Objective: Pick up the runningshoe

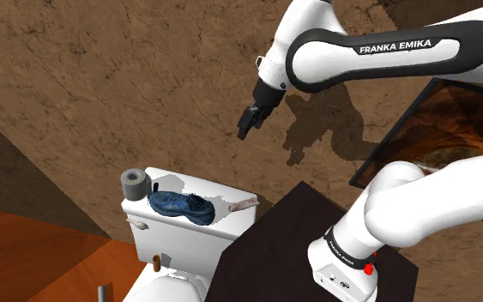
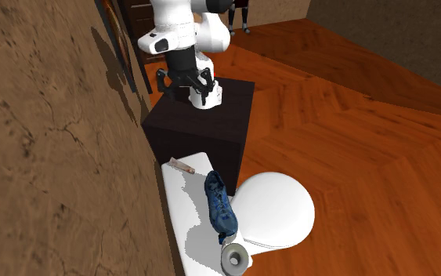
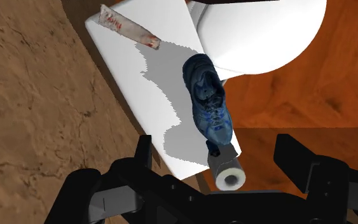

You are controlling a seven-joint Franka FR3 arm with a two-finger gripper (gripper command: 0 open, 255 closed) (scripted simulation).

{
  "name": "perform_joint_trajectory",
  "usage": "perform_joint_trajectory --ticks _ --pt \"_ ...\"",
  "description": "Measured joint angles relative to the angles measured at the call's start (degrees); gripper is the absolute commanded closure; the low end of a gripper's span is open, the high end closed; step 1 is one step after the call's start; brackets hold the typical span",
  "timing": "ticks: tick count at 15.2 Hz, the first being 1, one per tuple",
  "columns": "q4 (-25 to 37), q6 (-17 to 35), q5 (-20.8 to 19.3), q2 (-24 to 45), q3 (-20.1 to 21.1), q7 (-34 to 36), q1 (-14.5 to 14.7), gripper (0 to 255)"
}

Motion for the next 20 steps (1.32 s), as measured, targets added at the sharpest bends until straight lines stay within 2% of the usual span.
perform_joint_trajectory --ticks 6,10,12,14,17,20 --pt "-2.9 13.9 -0.5 10.1 4.3 2.4 0.8 0" --pt "-2.4 23.0 -3.0 19.1 7.0 5.0 0.1 0" --pt "-1.9 27.7 -5.5 24.1 9.1 8.1 -0.2 0" --pt "-0.6 31.6 -9.5 29.4 10.3 11.2 -1.1 0" --pt "2.2 36.1 -18.1 37.1 10.7 18.1 -1.6 0" --pt "6.2 39.7 -28.8 45.3 8.1 27.0 0.9 0"
